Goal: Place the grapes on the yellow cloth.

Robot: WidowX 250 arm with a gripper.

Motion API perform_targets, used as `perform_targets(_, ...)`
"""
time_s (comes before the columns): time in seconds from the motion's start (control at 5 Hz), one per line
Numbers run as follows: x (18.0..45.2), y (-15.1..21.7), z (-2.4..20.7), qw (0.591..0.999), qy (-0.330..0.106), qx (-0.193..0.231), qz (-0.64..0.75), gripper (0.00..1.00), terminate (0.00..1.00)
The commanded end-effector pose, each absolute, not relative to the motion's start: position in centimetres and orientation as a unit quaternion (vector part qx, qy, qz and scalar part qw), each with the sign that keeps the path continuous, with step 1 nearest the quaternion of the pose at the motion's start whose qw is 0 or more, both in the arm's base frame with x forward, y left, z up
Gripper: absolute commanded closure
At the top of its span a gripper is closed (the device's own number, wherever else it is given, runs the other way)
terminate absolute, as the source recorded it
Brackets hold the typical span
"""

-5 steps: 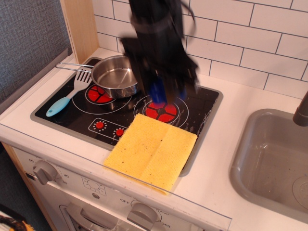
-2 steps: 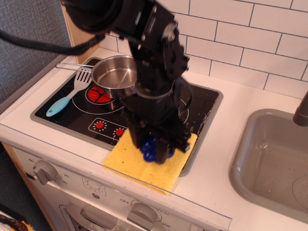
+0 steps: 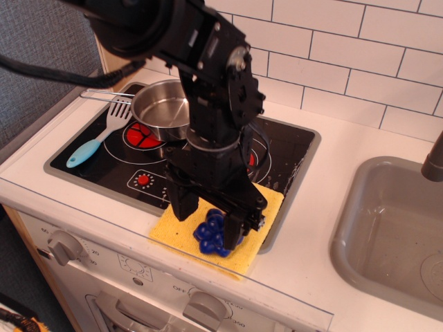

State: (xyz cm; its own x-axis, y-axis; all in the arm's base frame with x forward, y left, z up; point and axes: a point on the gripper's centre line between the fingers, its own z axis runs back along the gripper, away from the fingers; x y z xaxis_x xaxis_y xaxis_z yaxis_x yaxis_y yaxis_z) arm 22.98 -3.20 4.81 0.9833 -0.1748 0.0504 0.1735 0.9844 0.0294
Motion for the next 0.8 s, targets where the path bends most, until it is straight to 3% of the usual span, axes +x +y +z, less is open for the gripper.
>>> perform_targets(0.0,22.03,0.18,8.9,0.997,-0.077,0.003,-0.025,0.0,0.0)
perform_targets(0.2,22.45,1.09,8.6,0.997,-0.066,-0.016,-0.032,0.0,0.0)
perform_targets(0.6,22.45,1.09,8.6,0.997,-0.066,-0.016,-0.032,0.0,0.0)
